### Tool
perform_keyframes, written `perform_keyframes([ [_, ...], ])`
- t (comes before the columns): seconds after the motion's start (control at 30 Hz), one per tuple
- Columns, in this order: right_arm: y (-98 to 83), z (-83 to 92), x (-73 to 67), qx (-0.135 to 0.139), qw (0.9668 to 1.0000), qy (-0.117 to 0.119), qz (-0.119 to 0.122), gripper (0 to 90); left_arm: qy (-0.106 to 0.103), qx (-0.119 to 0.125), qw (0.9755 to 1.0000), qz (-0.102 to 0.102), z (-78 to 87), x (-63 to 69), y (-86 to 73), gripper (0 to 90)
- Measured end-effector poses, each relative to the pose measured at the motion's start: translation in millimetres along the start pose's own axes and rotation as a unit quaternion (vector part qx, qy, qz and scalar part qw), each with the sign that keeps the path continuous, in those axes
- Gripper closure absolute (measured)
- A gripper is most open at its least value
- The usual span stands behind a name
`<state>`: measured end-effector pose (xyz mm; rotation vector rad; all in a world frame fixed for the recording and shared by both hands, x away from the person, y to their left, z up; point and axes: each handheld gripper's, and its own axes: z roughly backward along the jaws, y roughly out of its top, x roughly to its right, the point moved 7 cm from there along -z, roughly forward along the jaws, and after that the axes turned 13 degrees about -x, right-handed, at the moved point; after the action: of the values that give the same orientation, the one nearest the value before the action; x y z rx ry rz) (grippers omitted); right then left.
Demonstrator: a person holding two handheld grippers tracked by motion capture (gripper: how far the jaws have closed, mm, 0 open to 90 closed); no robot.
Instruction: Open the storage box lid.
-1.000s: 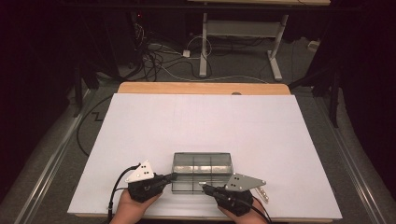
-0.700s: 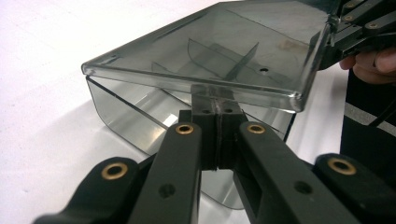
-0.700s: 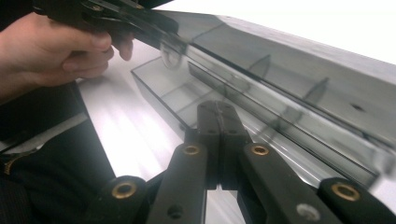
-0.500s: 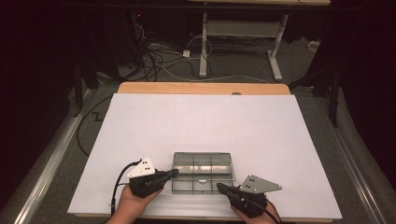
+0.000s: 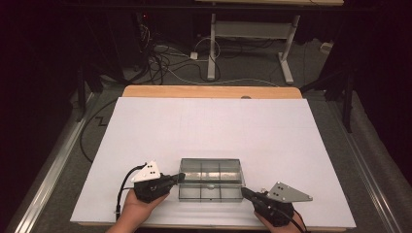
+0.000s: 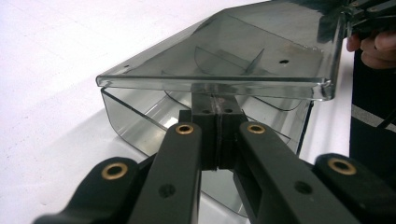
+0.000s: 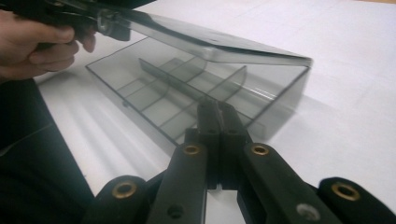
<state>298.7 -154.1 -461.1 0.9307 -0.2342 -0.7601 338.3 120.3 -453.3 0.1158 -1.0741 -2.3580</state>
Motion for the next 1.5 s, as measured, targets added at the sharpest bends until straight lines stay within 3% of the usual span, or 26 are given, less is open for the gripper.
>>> perform_keyframes([
  [0.63, -1.4, 7.6, 39.6, 0.009, 0.9982, -0.051, -0.03, 90.0, -0.001, 0.002, 1.0, 0.005, -4.9, -3.6, 1.1, 87.8],
  [0.8, 5.2, 1.3, 49.5, 0.009, 0.9975, -0.059, -0.037, 90.0, 0.01, -0.003, 0.9999, 0.002, -6.9, -7.6, 1.0, 87.8],
  [1.27, 26.7, -25.6, 79.2, -0.002, 0.9959, -0.067, -0.061, 90.0, 0.018, 0.006, 0.9997, 0.014, -12.4, -19.4, 10.6, 87.8],
  [1.5, 38.4, -31.7, 90.4, 0.007, 0.9957, -0.065, -0.066, 90.0, 0.017, 0.01, 0.9996, 0.02, -11.0, -24.2, 14.4, 87.9],
])
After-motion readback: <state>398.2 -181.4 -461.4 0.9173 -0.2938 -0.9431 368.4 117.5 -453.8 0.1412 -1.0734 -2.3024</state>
